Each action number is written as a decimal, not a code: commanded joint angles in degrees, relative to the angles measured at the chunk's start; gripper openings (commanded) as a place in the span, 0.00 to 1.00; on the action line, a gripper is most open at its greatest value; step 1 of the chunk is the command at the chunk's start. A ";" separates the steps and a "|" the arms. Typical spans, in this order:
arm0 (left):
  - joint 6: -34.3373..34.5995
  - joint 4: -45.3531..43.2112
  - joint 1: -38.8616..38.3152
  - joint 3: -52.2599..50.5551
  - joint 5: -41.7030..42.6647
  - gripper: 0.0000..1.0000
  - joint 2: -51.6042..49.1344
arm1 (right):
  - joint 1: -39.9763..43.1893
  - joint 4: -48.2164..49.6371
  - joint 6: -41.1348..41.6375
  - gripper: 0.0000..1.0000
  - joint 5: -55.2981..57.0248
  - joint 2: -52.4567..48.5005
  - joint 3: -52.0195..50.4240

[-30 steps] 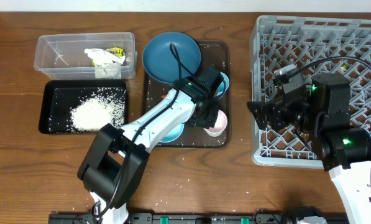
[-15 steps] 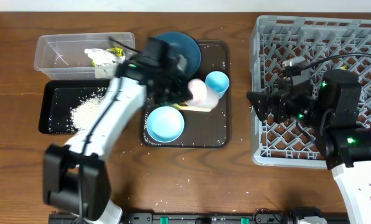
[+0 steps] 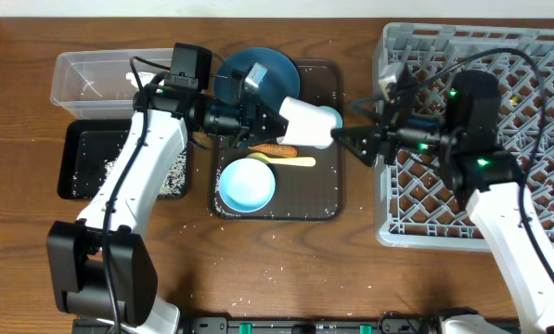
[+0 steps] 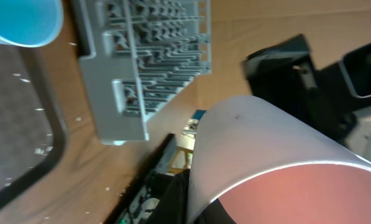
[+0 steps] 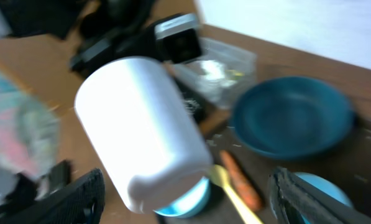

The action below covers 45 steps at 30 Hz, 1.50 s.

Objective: Sort waste into correct bins and load items into the dishwasher rack
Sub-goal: 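Hand the pink cup from the left gripper to the right gripper, then place the pink cup upside down in the dish rack with right gripper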

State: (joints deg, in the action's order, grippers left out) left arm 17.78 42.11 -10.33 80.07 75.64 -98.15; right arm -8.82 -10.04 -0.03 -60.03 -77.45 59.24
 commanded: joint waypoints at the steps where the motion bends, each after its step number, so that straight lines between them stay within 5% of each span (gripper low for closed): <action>1: -1.20 -0.04 0.35 0.96 5.73 0.06 0.42 | -1.99 1.05 -0.26 0.83 -7.06 -1.01 0.96; 7: -1.18 0.00 0.13 0.94 6.23 0.06 0.42 | -4.74 4.09 -0.22 0.81 -7.08 -1.95 0.96; 18: -1.20 -0.02 -0.81 0.94 6.21 0.06 0.42 | -7.72 9.29 1.95 0.59 -7.10 -1.95 0.96; 26: -1.18 -0.31 -0.79 0.94 4.26 0.43 0.42 | -4.31 11.17 7.37 0.50 -6.54 -1.29 0.98; 32: -1.18 -3.87 -0.79 0.94 4.22 0.56 0.42 | 5.55 9.66 14.03 0.52 -2.78 2.19 0.98; 38: -1.18 -6.54 -0.79 0.94 1.25 0.59 0.42 | 14.88 -2.89 14.40 0.52 6.47 6.60 0.98; 45: -1.20 -6.47 -0.79 0.94 -16.57 0.60 0.42 | 16.28 -27.32 14.12 0.47 30.64 9.62 5.77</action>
State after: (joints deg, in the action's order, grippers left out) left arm 17.58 35.73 -11.09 80.09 69.78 -98.15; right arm 7.20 -34.02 14.04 -42.35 -69.08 61.01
